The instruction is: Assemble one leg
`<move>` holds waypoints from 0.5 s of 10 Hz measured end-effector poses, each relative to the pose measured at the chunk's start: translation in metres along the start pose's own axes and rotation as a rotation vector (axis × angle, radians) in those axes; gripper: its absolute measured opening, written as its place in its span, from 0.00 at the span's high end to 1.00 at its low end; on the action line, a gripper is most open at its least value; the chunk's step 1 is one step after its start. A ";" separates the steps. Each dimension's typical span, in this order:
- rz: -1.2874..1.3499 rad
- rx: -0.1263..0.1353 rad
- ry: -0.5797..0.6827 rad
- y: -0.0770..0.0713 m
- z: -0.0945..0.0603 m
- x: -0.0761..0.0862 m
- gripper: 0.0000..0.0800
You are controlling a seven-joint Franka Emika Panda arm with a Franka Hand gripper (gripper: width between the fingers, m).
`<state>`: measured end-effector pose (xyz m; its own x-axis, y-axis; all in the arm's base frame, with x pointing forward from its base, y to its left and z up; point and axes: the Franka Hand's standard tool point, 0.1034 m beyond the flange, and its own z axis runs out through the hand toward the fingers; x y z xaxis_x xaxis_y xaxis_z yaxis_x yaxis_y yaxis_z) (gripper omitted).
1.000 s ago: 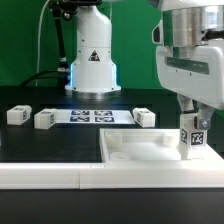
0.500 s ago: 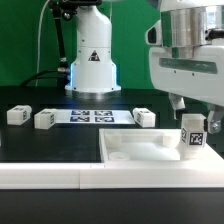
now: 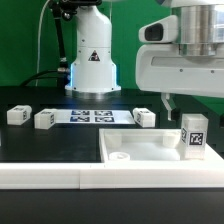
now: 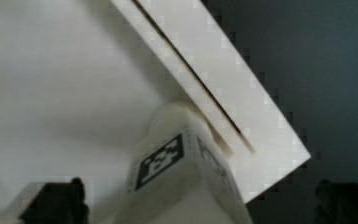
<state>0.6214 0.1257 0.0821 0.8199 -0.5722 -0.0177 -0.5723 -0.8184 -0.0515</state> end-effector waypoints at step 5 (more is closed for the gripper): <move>-0.375 -0.016 0.014 0.002 -0.001 0.003 0.19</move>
Offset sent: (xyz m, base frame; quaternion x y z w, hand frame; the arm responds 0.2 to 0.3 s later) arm 0.0007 0.0016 0.0024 0.0131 -0.0098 -0.1375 0.9904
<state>0.6230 0.1220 0.0826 0.9724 -0.2328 0.0131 -0.2322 -0.9720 -0.0366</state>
